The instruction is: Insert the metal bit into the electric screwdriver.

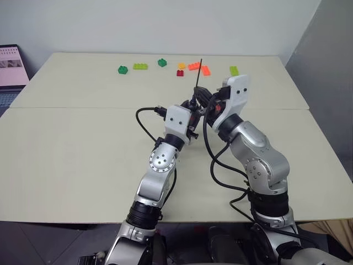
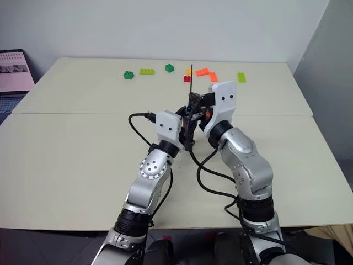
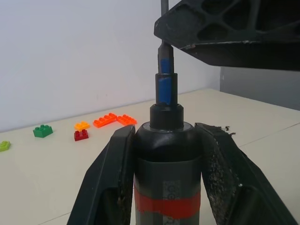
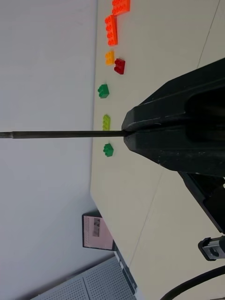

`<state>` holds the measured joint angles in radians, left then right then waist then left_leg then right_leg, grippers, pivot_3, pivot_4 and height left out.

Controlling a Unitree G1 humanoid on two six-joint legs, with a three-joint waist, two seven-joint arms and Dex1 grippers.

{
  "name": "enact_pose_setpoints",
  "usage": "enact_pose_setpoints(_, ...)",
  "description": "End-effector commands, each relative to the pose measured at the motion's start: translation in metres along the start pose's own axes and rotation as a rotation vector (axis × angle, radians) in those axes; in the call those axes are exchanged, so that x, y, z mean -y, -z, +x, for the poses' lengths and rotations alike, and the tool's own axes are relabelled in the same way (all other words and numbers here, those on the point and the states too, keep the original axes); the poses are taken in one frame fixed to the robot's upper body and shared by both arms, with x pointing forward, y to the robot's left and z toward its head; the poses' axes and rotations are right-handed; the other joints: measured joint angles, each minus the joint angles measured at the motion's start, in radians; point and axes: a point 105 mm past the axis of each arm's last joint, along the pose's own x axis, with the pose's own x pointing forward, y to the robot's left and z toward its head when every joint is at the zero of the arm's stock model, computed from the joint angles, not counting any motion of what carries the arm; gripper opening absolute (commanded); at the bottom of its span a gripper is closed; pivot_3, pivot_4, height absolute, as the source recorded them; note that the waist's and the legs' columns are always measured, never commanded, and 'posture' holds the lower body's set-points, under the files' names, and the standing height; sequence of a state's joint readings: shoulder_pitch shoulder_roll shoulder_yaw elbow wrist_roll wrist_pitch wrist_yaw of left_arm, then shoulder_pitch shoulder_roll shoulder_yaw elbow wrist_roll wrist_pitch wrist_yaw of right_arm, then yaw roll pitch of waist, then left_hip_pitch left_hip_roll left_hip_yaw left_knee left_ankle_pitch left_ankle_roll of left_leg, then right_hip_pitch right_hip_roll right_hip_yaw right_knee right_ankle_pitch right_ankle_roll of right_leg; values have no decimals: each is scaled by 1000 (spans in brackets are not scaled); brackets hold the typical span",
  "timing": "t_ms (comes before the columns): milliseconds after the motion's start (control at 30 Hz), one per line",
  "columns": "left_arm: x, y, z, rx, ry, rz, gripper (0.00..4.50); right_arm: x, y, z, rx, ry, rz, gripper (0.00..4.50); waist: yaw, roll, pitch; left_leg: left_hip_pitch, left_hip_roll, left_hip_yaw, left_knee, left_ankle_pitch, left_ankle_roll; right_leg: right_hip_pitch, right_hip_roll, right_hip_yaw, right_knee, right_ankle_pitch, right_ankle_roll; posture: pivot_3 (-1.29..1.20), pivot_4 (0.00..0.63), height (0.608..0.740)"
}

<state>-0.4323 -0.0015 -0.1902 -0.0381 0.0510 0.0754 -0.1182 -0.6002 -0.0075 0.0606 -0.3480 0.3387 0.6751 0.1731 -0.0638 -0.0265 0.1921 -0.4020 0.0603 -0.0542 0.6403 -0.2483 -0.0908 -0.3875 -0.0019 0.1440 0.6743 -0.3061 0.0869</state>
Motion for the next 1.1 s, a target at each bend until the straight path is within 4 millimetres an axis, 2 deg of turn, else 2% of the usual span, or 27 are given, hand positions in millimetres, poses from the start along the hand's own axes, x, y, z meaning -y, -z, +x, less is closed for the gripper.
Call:
enact_pose_setpoints(33, -5, -2, -2, 7, -22, 30, 1632, -10, -6, -1, 8, -56, 13, 0, 0, 0, 0, 0, 0, 0, 0, 0, 0, 0, 0, 0, 0, 0, 0, 0, 150, 740)
enact_pose_setpoints(133, -5, -2, -2, 7, -21, 30, 1632, -10, -10, -2, 24, -61, 25, 0, 0, 0, 0, 0, 0, 0, 0, 0, 0, 0, 0, 0, 0, 0, 0, 0, 150, 740)
enact_pose_setpoints(167, -5, -2, -2, 7, -22, 29, 1632, -9, -11, -2, 28, -61, 29, 404, 0, 0, 0, 0, 0, 0, 0, 0, 0, 0, 0, 0, 0, 0, 0, 0, 150, 740)
enact_pose_setpoints(233, -5, -2, -1, 8, -22, 29, 1632, -9, -13, -3, 33, -68, 30, 753, -1, 0, 0, 0, 0, 0, 0, 0, 0, 0, 0, 0, 0, 0, 0, 0, 150, 740)
enact_pose_setpoints(400, -5, -2, -1, 9, -24, 28, 1632, -6, -18, -4, 40, -78, 29, 2085, -1, 0, 0, 0, 0, 0, 0, 0, 0, 0, 0, 0, -1, 0, 0, 0, 150, 740)
enact_pose_setpoints(733, -6, -2, 0, 13, -27, 24, 1632, 5, -28, -17, 47, -107, -11, 4363, -1, 0, 0, -1, 0, 0, -1, 0, 0, 0, 0, 0, -2, 0, 0, 0, 150, 740)
enact_pose_setpoints(933, -7, -2, 1, 16, -24, 24, 1632, 17, -36, -25, 54, -98, -35, 4500, -1, 0, 0, -1, 0, 0, -1, 0, 0, 0, 0, 0, -3, 0, 0, 0, 150, 740)
enact_pose_setpoints(1100, -8, -6, 5, 31, -10, 29, 1632, 36, -43, -38, 27, -96, -85, 4500, -1, 0, 0, -2, 0, 0, -1, 0, 0, 0, 0, 0, -4, 0, 0, 0, 150, 740)
